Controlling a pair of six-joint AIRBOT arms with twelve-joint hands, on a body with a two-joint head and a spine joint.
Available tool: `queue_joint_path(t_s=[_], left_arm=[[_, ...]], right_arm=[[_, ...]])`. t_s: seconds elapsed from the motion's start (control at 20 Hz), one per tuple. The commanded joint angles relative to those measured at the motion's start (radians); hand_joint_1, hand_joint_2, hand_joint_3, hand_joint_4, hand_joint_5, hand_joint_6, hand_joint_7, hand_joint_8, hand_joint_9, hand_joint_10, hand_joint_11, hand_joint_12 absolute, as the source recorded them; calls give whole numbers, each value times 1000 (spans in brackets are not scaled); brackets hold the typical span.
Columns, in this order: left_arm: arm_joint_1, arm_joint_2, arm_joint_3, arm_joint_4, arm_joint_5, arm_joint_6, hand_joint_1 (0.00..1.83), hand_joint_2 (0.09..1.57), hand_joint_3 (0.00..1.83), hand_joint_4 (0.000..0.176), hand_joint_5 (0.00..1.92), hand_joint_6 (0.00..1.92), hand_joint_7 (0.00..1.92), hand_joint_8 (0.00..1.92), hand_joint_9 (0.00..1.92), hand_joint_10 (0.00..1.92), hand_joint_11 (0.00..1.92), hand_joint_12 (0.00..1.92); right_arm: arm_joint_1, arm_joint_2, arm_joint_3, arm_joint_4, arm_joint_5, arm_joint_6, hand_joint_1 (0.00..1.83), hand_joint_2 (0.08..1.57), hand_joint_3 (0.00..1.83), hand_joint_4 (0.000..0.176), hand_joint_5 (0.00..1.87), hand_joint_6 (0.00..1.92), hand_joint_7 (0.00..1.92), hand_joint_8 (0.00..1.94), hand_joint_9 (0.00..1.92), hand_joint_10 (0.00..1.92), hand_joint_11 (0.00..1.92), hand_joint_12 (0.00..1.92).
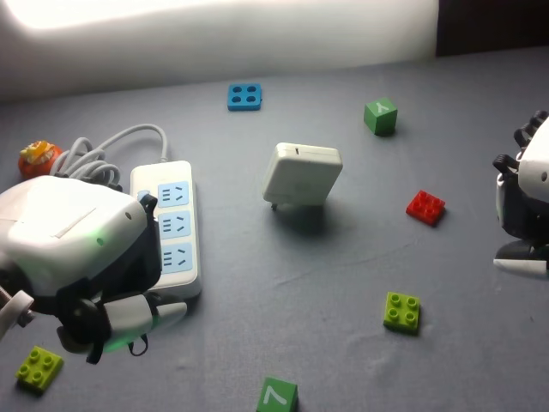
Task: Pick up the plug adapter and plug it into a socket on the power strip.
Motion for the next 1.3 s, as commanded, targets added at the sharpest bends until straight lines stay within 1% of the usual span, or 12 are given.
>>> queue_joint_path(t_s=[0.0,0.1,0.4,0.55,0.6,0.65,0.8,0.85,0.95,1.0,1.15,1.25], left_arm=[[-6,2,2,37,-73,2,0,1056,237,0,5,19,0,18,0,16,2,60],[-6,2,3,37,-63,2,0,1161,29,0,0,0,0,0,0,0,0,54],[3,2,14,33,-17,15,0,1166,14,0,8,2,10,4,17,5,12,75],[14,2,13,-10,4,51,0,1174,14,0,15,3,7,1,11,1,4,80],[18,2,12,-38,17,74,0,1175,14,0,22,6,15,4,17,4,6,83],[20,2,11,-72,23,96,0,1177,13,0,31,9,22,7,18,4,1,83],[20,-10,13,-183,28,142,0,1180,9,0,21,1,13,3,16,3,13,73],[20,-19,18,-201,28,142,0,1182,9,0,8,0,2,0,4,0,8,73],[17,-50,35,-230,25,142,0,1178,5,0,23,5,0,0,3,1,1,54],[15,-71,44,-249,17,142,0,1176,4,0,26,6,3,1,9,3,4,56],[14,-112,69,-273,11,141,0,1177,2,0,31,4,14,3,14,3,0,22],[17,-128,82,-288,17,141,0,1177,2,0,23,0,0,0,1,0,0,0]], right_arm=[[6,9,-1,-2,110,-9,24,1126,107,0,96,57,94,57,80,68,0,296],[2,11,-1,-2,143,-18,0,1176,9,0,118,5,115,4,102,9,0,281],[2,11,-1,51,178,-38,97,1172,0,0,127,4,119,3,110,4,0,287],[23,4,9,51,177,-58,454,1144,0,0,68,0,67,0,68,0,0,228],[32,-7,22,51,173,-52,654,1113,0,0,103,8,89,5,78,3,0,250],[35,-21,35,52,171,-31,765,1116,0,0,109,8,95,6,81,4,0,258],[36,-73,78,53,151,-7,774,1109,0,0,71,6,56,4,50,2,0,263],[35,-91,95,53,140,-1,826,1082,0,0,91,6,79,5,72,5,0,347],[43,-143,151,94,107,15,886,1074,0,0,95,3,72,1,67,1,0,348],[72,-179,193,133,59,15,910,1068,0,0,77,0,49,0,49,0,0,344],[121,-267,291,175,27,18,1022,1011,0,0,60,0,37,0,41,0,0,365],[157,-344,377,175,-28,120,1080,983,0,0,87,4,74,6,90,10,0,499]])
